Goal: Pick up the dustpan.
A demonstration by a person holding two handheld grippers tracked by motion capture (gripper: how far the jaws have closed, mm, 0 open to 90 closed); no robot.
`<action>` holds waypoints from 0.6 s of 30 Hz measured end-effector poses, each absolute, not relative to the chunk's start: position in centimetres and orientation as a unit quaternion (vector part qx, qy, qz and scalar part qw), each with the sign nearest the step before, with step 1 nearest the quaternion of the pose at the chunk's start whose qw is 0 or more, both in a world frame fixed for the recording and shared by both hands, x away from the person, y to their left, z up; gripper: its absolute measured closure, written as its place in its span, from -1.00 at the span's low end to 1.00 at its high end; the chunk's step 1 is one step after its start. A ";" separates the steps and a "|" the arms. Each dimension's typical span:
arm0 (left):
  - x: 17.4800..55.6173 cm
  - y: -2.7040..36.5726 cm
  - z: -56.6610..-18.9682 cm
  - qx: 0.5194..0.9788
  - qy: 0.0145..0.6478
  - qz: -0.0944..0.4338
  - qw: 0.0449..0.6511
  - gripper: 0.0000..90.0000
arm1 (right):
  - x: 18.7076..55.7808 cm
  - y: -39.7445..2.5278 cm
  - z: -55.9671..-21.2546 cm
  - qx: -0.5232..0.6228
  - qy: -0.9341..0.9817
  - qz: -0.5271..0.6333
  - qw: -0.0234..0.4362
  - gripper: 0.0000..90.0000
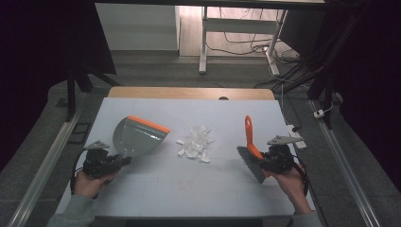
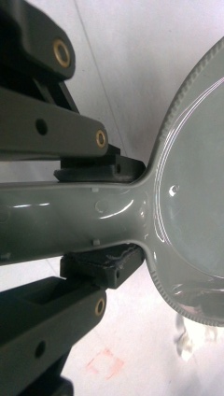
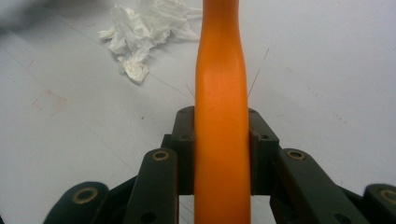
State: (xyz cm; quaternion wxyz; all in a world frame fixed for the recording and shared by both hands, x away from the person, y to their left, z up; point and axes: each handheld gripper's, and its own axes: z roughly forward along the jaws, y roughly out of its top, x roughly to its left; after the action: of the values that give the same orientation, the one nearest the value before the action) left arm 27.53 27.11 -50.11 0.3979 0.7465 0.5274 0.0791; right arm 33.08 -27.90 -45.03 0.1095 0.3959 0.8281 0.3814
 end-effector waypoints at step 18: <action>25.8 27.3 -48.5 0.770 0.458 0.048 0.441 0.36 | 33.0 -28.0 -44.6 0.396 0.822 0.392 0.119 0.56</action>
State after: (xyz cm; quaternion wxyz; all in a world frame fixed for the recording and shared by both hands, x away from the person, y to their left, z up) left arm 25.83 27.27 -48.46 0.4412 0.7699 0.4585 0.0485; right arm 32.98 -28.00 -44.62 0.1193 0.3956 0.8218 0.3922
